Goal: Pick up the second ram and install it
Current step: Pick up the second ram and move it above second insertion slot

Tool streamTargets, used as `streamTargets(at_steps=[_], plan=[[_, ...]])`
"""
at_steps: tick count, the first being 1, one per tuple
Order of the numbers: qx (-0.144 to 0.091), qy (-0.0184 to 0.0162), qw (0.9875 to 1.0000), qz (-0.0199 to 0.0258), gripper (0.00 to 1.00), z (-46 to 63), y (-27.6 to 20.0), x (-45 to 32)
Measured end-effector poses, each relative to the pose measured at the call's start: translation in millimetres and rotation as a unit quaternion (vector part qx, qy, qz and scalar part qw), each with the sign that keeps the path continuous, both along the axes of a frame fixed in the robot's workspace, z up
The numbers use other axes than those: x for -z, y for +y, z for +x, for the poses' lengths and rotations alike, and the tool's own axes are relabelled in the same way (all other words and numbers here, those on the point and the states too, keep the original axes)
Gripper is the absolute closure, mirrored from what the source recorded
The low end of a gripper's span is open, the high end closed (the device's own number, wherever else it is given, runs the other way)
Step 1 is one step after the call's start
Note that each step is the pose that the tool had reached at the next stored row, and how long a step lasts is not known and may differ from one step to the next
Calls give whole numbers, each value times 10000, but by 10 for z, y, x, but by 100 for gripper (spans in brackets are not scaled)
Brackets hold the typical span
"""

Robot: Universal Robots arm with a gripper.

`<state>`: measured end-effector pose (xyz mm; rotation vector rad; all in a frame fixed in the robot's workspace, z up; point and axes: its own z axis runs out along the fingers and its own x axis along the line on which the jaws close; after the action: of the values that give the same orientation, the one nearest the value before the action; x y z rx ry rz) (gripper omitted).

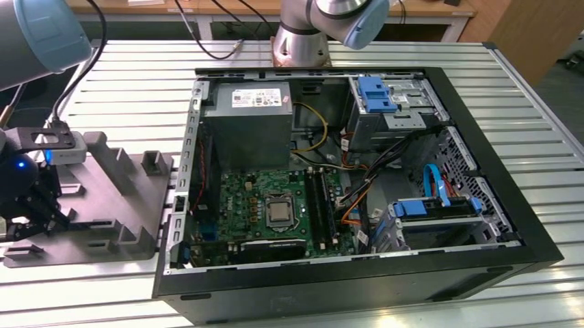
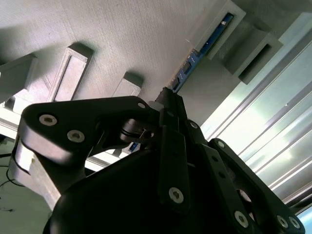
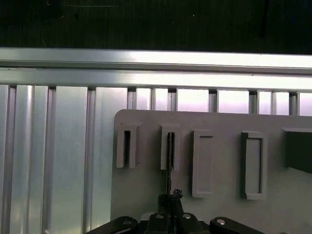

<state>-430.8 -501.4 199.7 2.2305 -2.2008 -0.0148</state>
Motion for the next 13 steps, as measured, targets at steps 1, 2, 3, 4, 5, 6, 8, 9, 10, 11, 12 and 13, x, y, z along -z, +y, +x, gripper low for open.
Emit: streamTargets(at_steps=[1,2,3,4,5,6,8,9,10,11,12,13], plan=[[1,0,10000,0,87,0,0,0],[1,0,10000,0,88,0,0,0],[2,0,10000,0,89,0,0,0],[2,0,10000,0,89,0,0,0],[3,0,10000,0,89,0,0,0],[4,0,10000,0,89,0,0,0],[5,0,10000,0,89,0,0,0],[43,0,10000,0,89,0,0,0],[121,0,9999,0,89,0,0,1],[179,0,9998,0,89,0,0,1],[185,0,9998,0,89,0,0,2],[187,0,9998,0,89,0,0,1]])
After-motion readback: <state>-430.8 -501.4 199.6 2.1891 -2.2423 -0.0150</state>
